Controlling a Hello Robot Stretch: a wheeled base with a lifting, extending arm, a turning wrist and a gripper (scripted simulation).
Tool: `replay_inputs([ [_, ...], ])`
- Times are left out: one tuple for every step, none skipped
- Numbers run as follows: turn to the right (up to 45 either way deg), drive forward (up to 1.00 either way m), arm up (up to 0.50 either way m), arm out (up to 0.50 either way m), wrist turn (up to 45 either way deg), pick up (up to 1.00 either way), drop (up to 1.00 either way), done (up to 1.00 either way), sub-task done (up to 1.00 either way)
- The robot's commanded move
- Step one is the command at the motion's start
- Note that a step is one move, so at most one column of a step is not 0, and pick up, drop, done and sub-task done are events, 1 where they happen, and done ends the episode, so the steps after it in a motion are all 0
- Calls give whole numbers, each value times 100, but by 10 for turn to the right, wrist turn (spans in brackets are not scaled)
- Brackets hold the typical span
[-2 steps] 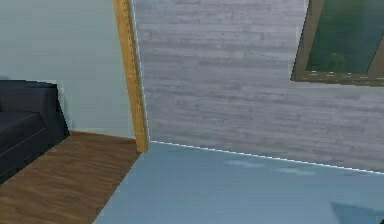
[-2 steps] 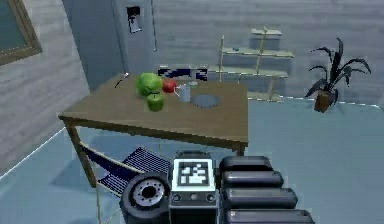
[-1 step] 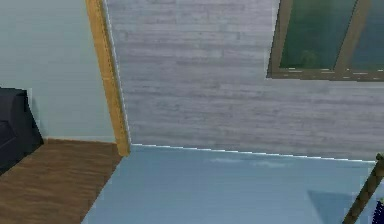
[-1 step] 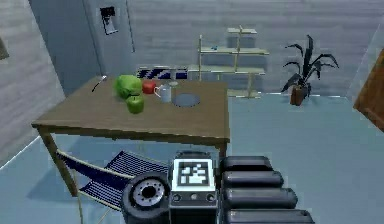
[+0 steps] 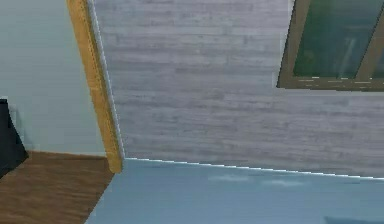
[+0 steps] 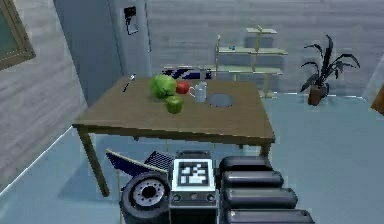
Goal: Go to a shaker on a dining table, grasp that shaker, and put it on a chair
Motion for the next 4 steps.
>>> replay_inputs([
  [240,0,0,0,0,0,0,0,0],
  [0,20,0,0,0,0,0,0,0],
  [90,0,0,0,0,0,0,0,0],
  [0,5,0,0,0,0,0,0,0],
])
